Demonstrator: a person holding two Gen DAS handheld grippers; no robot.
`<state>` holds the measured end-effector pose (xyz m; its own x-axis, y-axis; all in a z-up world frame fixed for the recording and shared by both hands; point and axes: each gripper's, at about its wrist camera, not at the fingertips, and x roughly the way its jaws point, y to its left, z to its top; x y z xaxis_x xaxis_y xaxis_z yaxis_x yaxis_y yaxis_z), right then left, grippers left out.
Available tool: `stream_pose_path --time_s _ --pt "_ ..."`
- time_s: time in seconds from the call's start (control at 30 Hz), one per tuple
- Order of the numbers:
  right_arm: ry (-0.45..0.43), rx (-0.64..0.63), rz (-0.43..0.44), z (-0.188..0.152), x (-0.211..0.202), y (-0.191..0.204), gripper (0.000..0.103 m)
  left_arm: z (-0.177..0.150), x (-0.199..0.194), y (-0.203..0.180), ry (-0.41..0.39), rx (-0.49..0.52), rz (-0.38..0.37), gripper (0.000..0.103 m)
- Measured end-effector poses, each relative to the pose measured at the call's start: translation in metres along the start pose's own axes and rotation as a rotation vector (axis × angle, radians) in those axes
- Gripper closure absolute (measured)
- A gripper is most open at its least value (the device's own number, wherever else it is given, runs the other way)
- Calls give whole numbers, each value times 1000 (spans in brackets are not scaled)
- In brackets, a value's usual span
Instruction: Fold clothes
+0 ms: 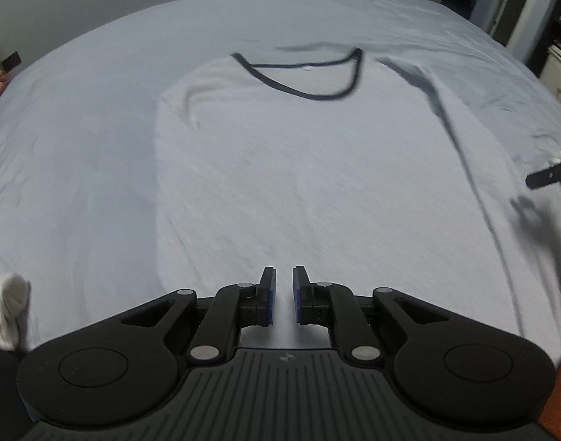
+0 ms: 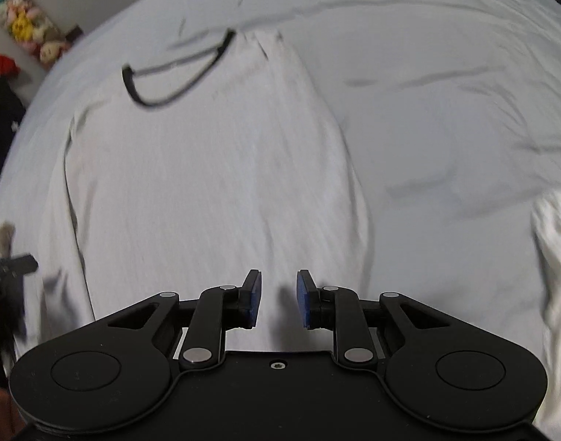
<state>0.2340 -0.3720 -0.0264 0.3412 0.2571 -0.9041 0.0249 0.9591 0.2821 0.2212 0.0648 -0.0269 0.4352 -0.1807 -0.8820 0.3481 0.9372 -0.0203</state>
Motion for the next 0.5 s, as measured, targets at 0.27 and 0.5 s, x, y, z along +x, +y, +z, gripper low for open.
stream_pose_path --time_s 0.27,0.5 --pt "-134 -2 6 71 43 16 88 21 40 18 11 29 -54 94" --pt "-225 -1 -103 133 97 31 93 31 63 30 14 66 -115 94"
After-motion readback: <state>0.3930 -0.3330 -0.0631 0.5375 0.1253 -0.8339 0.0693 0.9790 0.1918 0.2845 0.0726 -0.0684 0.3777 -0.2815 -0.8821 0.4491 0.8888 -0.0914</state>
